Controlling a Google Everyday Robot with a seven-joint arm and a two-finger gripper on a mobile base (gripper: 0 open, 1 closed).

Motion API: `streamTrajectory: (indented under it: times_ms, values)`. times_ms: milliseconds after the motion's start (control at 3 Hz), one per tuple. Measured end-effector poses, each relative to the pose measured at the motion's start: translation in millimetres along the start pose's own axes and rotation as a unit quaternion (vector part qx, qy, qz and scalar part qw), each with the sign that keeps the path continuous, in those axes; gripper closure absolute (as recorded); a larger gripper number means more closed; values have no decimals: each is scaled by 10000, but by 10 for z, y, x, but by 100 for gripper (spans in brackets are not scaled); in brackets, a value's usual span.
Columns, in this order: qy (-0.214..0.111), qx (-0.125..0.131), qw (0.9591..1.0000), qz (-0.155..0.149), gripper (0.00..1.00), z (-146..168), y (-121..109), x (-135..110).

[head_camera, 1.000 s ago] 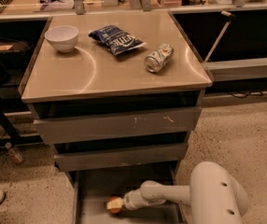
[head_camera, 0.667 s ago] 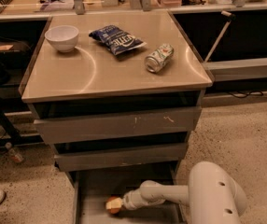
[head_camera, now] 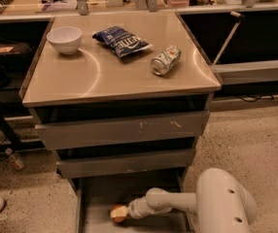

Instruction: Place orange into bottom drawer

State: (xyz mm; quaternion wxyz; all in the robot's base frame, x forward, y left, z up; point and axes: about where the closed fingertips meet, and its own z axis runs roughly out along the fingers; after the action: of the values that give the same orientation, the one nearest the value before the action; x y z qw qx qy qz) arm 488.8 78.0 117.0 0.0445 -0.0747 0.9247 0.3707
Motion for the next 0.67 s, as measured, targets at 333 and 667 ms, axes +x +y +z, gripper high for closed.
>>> streamTrajectory:
  times_ms: [333,667]
  values:
    - [0,0,10000,0,35,0,0,0]
    - [0,0,10000,0,11,0,0,0]
